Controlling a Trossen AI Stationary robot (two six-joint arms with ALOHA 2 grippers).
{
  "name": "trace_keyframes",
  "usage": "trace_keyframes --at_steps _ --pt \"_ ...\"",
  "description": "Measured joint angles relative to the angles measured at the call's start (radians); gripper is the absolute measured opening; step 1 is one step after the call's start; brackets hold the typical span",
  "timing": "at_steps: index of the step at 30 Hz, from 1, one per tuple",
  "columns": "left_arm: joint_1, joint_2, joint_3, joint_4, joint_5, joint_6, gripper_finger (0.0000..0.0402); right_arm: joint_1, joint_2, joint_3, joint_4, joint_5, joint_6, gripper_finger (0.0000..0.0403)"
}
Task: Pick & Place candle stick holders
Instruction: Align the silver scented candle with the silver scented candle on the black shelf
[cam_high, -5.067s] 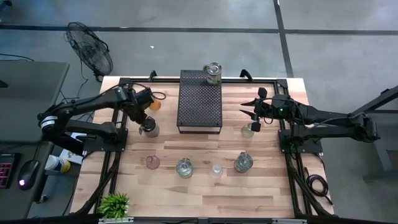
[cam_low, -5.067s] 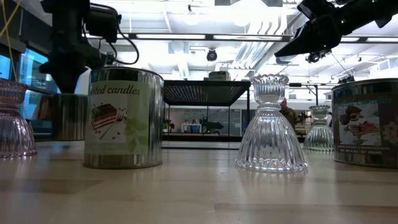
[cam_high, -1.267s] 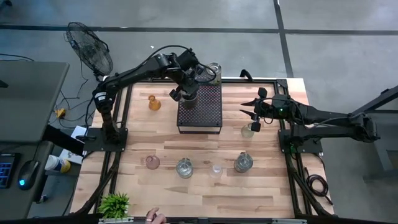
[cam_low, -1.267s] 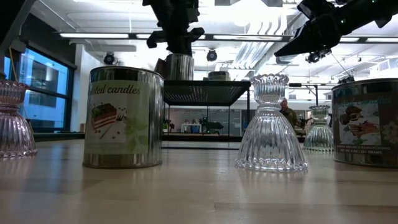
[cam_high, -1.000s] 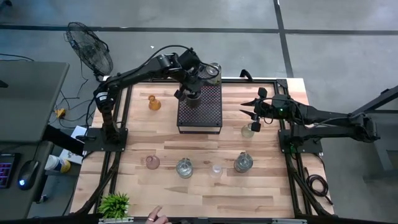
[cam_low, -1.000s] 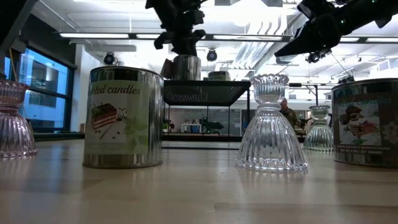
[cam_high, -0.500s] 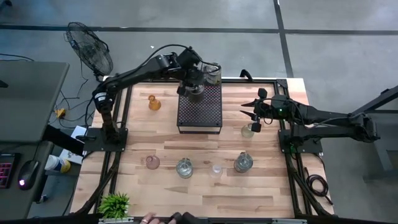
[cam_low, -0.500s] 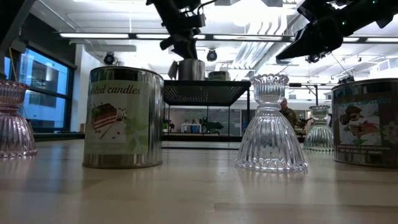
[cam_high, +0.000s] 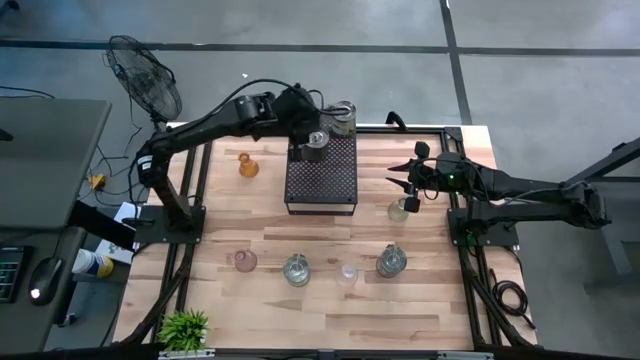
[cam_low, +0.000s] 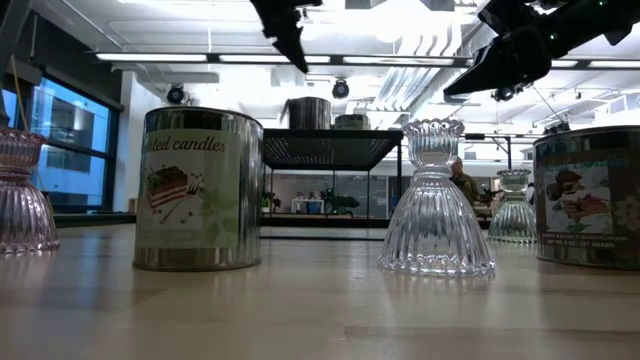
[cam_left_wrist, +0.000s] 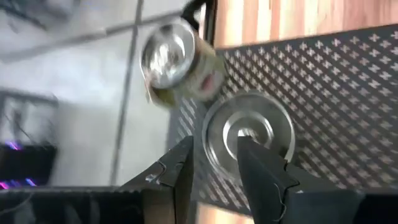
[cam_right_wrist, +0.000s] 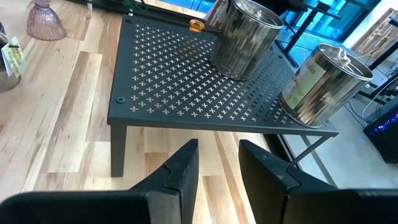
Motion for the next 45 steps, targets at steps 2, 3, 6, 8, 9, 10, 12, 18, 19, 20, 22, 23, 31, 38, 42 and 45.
trace_keyframes --at_steps 2,3,6,8,9,10,12,18,19,20,22,23,31,38,42,45 --pt "0.002 -0.005 0.000 -0.067 0.000 -0.024 0.0118 0.000 0.000 0.000 0.002 0.000 0.000 0.0108" --pt "0.012 -0.005 0.000 -0.111 0.005 -0.003 0.0118 0.000 0.000 0.000 0.002 0.000 0.000 0.0108" --pt "0.033 -0.005 0.000 -0.235 0.089 0.120 0.0118 0.000 0.000 0.000 0.002 0.000 0.000 0.0108" --pt "0.053 -0.006 -0.007 -0.253 0.133 0.174 0.0118 0.000 0.000 0.000 0.004 0.000 0.008 0.0108" --pt "0.057 -0.006 -0.012 -0.253 0.145 0.203 0.0117 0.000 0.000 0.000 0.008 0.000 0.016 0.0108" --pt "0.063 -0.006 -0.016 -0.253 0.155 0.235 0.0117 0.000 0.000 0.000 0.011 0.000 0.019 0.0108" --pt "0.070 -0.006 -0.020 -0.247 0.163 0.306 0.0117 0.000 0.000 0.000 0.012 0.000 0.019 0.0108" --pt "0.073 -0.006 -0.021 -0.189 0.184 0.545 0.0117 0.000 0.000 0.000 0.013 0.000 0.023 0.0108" --pt "0.073 -0.004 -0.021 -0.174 0.189 0.560 0.0117 0.000 0.000 0.000 0.013 0.000 0.023 0.0108" --pt "0.074 0.000 -0.021 -0.165 0.197 0.572 0.0117 0.000 0.000 0.000 0.012 0.000 0.023 0.0108" --pt "0.075 0.005 -0.022 -0.164 0.222 0.598 0.0117 0.000 0.000 0.000 0.009 0.000 0.023 0.0108" --pt "0.080 0.008 -0.022 -0.163 0.229 0.609 0.0117 0.000 0.000 0.000 0.009 0.000 0.023 0.0108" --pt "0.088 0.044 -0.022 -0.155 0.232 0.643 0.0117 0.000 0.000 0.000 0.009 0.002 0.023 0.0108" --pt "0.086 0.052 -0.022 -0.147 0.237 0.671 0.0117 0.000 0.000 0.000 0.009 0.003 0.023 0.0108" --pt "0.086 0.052 -0.022 -0.143 0.237 0.671 0.0117 0.000 0.000 0.000 0.011 0.003 0.023 0.0108" --pt "0.086 0.052 -0.022 -0.141 0.238 0.681 0.0117 0.000 0.000 0.000 0.017 0.003 0.023 0.0108"
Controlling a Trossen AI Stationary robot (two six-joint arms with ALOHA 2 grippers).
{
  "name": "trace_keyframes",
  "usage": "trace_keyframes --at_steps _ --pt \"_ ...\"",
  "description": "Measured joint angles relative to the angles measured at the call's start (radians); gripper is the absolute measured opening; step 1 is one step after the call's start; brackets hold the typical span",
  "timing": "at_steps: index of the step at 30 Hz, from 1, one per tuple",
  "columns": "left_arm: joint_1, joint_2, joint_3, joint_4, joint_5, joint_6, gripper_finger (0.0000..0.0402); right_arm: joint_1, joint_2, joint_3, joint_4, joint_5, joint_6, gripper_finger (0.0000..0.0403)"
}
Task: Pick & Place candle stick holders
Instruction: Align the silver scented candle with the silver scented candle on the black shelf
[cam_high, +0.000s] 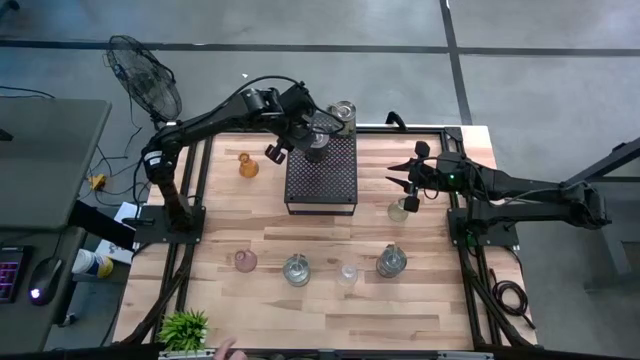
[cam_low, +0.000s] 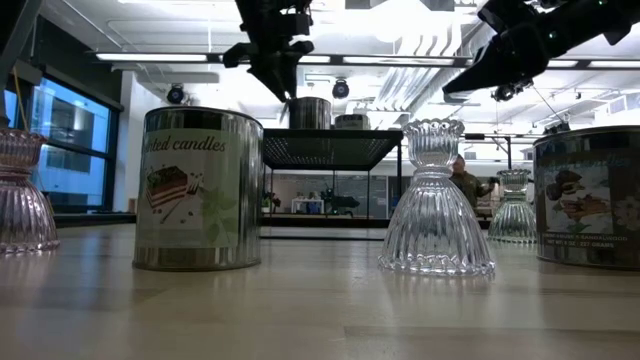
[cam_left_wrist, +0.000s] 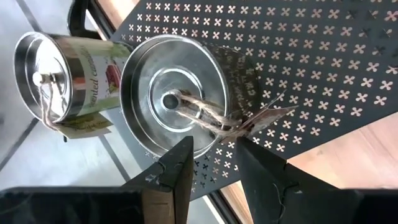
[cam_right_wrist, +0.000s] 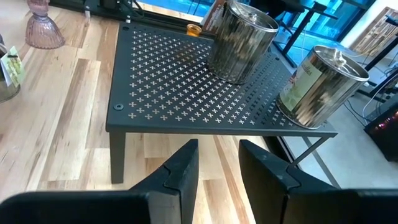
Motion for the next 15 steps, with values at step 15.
trace_keyframes --at_steps 15 --pt "0.000 0.032 0.000 0.032 -0.032 0.011 0.0092 0.000 0.000 0.000 -0.009 0.000 -0.002 0.0108"
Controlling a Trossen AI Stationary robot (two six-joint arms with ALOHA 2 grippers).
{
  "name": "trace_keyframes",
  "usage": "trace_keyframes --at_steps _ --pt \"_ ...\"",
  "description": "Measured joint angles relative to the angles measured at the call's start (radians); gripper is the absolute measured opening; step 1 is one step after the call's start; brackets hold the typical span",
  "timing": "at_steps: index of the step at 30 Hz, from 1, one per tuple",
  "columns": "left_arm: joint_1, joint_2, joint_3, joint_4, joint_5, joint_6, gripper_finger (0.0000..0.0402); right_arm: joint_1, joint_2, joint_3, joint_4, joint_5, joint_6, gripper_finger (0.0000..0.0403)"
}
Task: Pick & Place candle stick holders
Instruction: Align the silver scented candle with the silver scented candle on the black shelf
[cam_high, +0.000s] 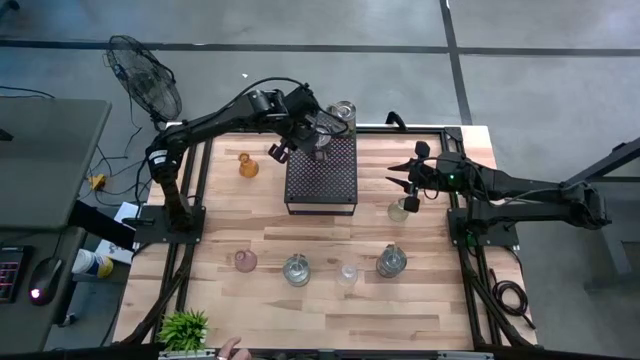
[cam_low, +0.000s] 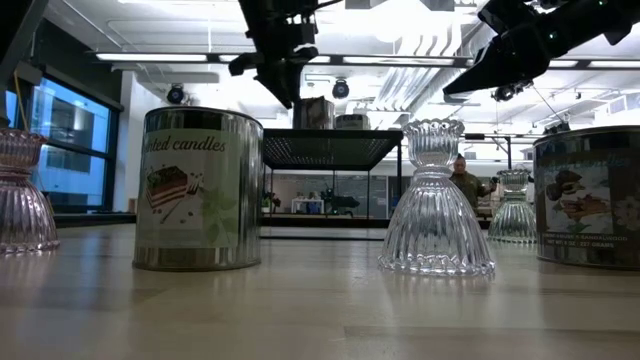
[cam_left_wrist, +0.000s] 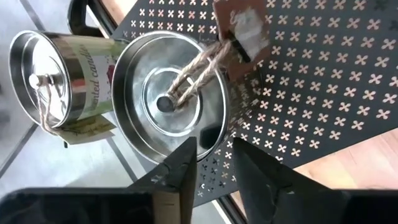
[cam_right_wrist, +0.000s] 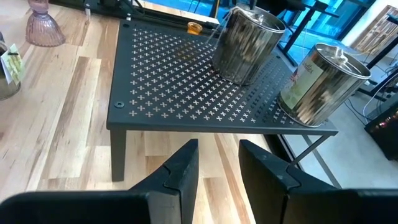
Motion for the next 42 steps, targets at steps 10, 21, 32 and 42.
trace_keyframes --at_steps 10,21,32,42 --pt "0.000 -0.002 0.001 -0.002 0.006 -0.010 0.0007 0.000 0.000 0.000 0.001 0.000 0.001 0.0108" --pt "0.000 -0.002 0.002 -0.002 -0.005 -0.245 0.0002 0.000 0.000 0.000 0.001 0.000 0.002 0.0108" --pt "0.000 0.002 0.041 0.015 -0.053 -0.697 0.0000 0.000 0.000 0.000 0.020 0.000 0.002 0.0108" --pt "-0.001 -0.001 0.098 0.086 -0.034 -0.970 0.0000 0.000 0.000 0.000 0.031 0.000 0.024 0.0108"
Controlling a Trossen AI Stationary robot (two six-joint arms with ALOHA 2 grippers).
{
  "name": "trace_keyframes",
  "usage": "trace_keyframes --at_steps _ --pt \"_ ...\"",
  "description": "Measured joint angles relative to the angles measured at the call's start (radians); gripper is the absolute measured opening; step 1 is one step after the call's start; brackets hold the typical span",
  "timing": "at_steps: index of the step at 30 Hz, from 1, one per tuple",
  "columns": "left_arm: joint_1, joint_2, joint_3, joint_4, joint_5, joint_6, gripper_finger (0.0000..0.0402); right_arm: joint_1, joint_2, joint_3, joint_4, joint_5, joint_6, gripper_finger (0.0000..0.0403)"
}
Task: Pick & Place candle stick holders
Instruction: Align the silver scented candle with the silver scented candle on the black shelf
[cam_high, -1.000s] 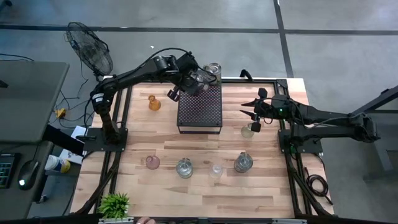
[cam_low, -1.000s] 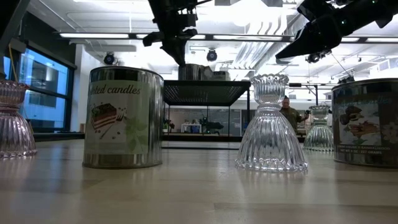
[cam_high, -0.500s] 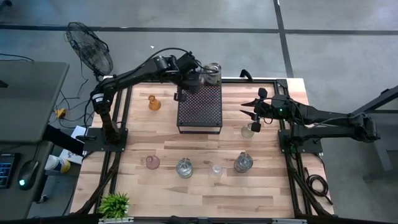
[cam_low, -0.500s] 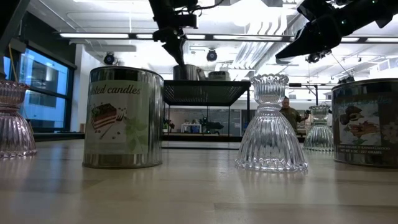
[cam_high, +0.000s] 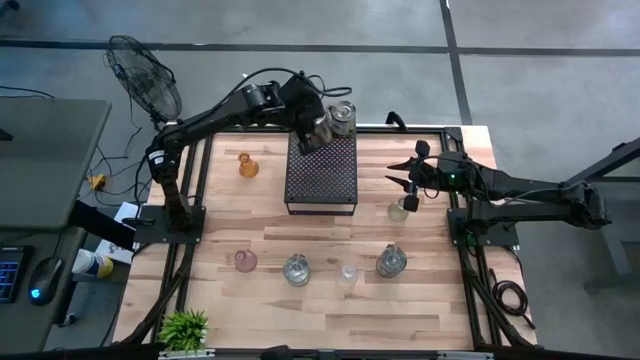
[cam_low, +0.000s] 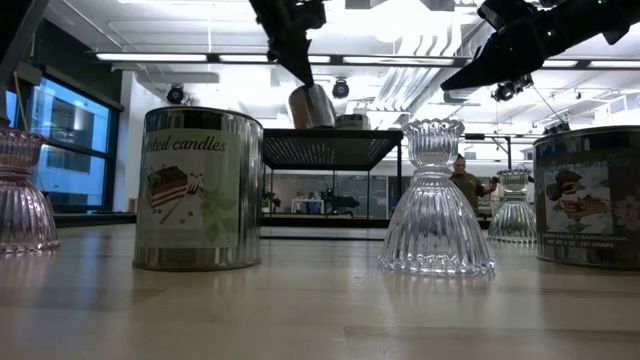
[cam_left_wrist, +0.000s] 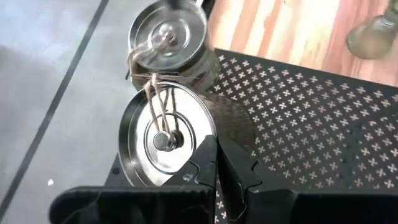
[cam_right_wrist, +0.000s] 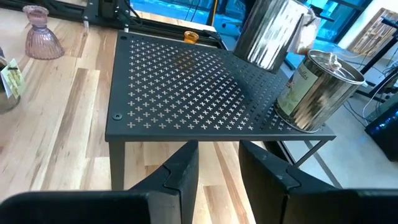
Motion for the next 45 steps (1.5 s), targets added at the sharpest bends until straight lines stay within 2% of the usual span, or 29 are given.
trace_keyframes --at_steps 5,11,22,25,35,39,45 --pt "0.000 0.000 0.000 -0.003 -0.071 -0.066 0.0001 0.000 0.000 0.000 0.000 0.000 0.000 0.0108" --pt "0.000 0.000 0.000 0.007 -0.079 -0.125 0.0001 0.000 0.000 0.000 0.001 0.000 0.000 0.0108" --pt "-0.006 0.065 0.002 0.024 -0.093 -0.117 0.0001 0.000 0.000 0.000 0.001 0.000 0.004 0.0108" --pt "-0.006 0.062 0.001 0.025 -0.127 -0.108 0.0001 0.000 0.000 0.000 0.001 0.000 0.004 0.0108" --pt "0.014 0.030 0.001 -0.013 -0.100 -0.082 0.0001 0.000 0.000 0.000 0.000 0.000 0.004 0.0108" --pt "0.039 0.030 0.001 -0.033 -0.047 -0.081 0.0026 0.000 0.000 0.000 0.000 0.000 0.004 0.0108" --pt "0.096 0.030 0.001 -0.039 0.068 -0.059 0.0102 0.000 0.000 0.000 0.000 0.000 0.004 0.0108"
